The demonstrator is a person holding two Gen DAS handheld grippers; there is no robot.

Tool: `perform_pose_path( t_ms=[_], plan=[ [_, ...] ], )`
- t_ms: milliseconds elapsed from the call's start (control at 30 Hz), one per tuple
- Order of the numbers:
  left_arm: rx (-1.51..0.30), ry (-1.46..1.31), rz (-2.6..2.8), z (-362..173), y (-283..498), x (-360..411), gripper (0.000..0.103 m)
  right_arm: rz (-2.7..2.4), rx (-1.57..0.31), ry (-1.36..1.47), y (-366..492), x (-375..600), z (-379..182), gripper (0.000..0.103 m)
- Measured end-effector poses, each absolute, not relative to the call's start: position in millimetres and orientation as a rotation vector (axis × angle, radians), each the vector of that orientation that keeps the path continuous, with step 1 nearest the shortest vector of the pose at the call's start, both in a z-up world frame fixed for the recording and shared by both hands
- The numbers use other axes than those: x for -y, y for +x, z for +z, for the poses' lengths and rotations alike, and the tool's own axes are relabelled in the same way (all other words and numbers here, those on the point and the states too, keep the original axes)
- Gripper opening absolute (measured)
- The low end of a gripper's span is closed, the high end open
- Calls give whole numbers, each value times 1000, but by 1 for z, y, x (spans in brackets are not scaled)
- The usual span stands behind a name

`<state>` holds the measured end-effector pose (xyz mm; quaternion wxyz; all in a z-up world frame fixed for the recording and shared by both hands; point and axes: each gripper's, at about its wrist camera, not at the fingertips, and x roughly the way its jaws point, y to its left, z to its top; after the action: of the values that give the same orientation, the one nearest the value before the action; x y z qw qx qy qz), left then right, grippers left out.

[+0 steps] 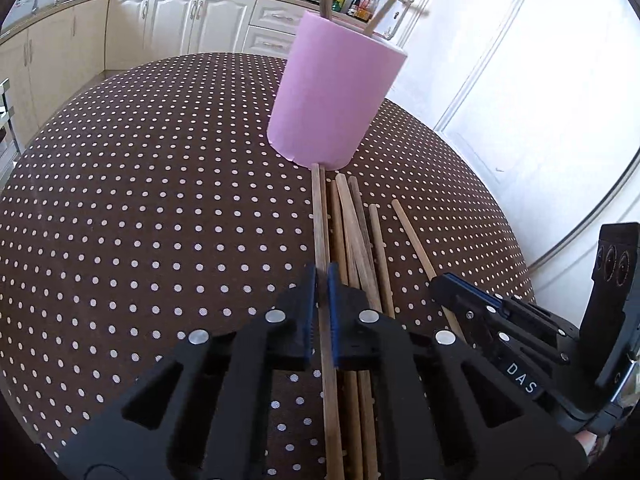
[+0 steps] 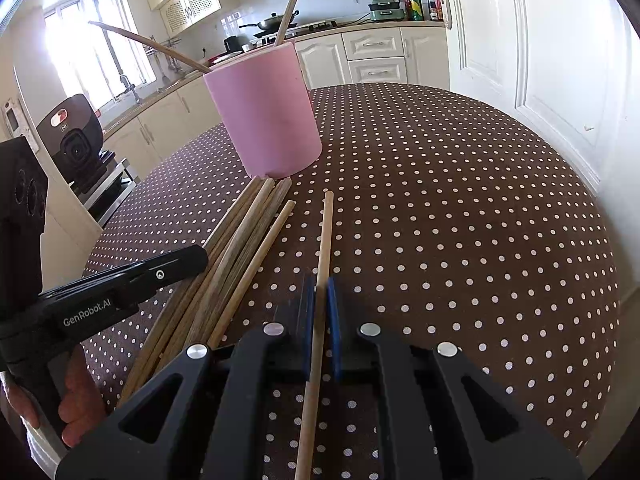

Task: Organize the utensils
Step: 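Close the left tool on a chopstick while the right tool grasps another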

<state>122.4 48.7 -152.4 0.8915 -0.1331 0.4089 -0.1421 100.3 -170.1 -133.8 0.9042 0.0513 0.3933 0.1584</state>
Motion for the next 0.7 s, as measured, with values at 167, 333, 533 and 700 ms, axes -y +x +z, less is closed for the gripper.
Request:
perform_pose_path(
  t_ms=[167, 333, 533, 700],
  plan=[
    [-866, -327, -305, -154, 127, -56, 10, 321, -826, 80, 108, 163, -132, 6],
    [-878, -342, -307, -156, 131, -58, 11, 311, -837, 51, 112, 156, -131, 7],
    [-880, -389, -295, -158, 142, -64, 11, 300, -851, 25, 120, 147, -130, 8],
    [-869, -418, -255, -157, 142, -76, 11, 302, -853, 40, 124, 145, -130, 10]
  ],
)
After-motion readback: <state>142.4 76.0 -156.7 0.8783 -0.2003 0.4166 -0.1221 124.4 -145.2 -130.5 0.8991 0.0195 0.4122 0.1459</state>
